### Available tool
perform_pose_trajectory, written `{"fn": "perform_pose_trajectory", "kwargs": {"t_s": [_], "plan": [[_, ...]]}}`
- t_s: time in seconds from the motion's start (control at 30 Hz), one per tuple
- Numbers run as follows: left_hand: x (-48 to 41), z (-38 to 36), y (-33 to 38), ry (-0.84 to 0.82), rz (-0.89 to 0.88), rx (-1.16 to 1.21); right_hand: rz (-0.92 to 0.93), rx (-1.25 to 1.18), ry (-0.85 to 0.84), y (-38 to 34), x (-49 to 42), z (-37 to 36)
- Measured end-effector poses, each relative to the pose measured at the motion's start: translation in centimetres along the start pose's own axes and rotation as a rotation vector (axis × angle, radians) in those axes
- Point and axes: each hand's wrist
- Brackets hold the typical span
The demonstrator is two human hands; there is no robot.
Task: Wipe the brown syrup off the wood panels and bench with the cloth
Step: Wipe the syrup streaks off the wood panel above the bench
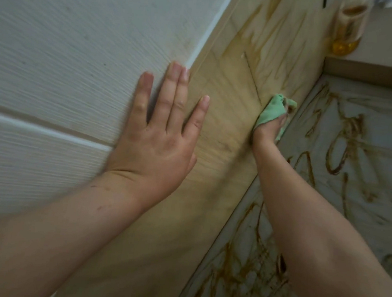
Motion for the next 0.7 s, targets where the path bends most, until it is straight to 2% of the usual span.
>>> {"fn": "perform_pose_trajectory", "kwargs": {"t_s": [0.17, 0.37, 0.43, 0.5, 0.57, 0.6, 0.7], "plan": [[-0.2, -0.1, 0.0, 0.074, -0.021, 0.062, 0.131, 0.111, -0.078, -7.4, 7.6, -0.9], [-0.3, -0.2, -0.1, 0.099, 0.006, 0.067, 0.555, 0.336, -0.194, -10.2, 13.1, -3.1], [-0.3, -0.4, -0.1, 0.119, 0.011, 0.080, 0.629, 0.273, -0.261, -12.0, 13.5, -3.1], [-0.3, -0.6, -0.1, 0.130, 0.008, 0.109, 0.664, 0.236, -0.228, -14.7, 11.4, -3.0], [-0.3, -0.7, 0.0, 0.124, -0.003, 0.114, 0.635, 0.279, -0.190, -16.3, 7.3, -2.6], [-0.2, -0.8, 0.0, 0.128, -0.008, 0.106, 0.557, 0.289, -0.170, -16.3, 5.0, -2.4], [-0.2, -0.8, 0.0, 0.125, 0.003, 0.100, 0.042, 0.144, -0.139, -12.7, 1.9, -1.4]]}}
Point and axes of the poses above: each hand's wrist, its own x-axis away from the middle knuckle, its own z-axis out of the back of the hand, y = z × x, and after that the axes turned 10 degrees about -z, right-handed
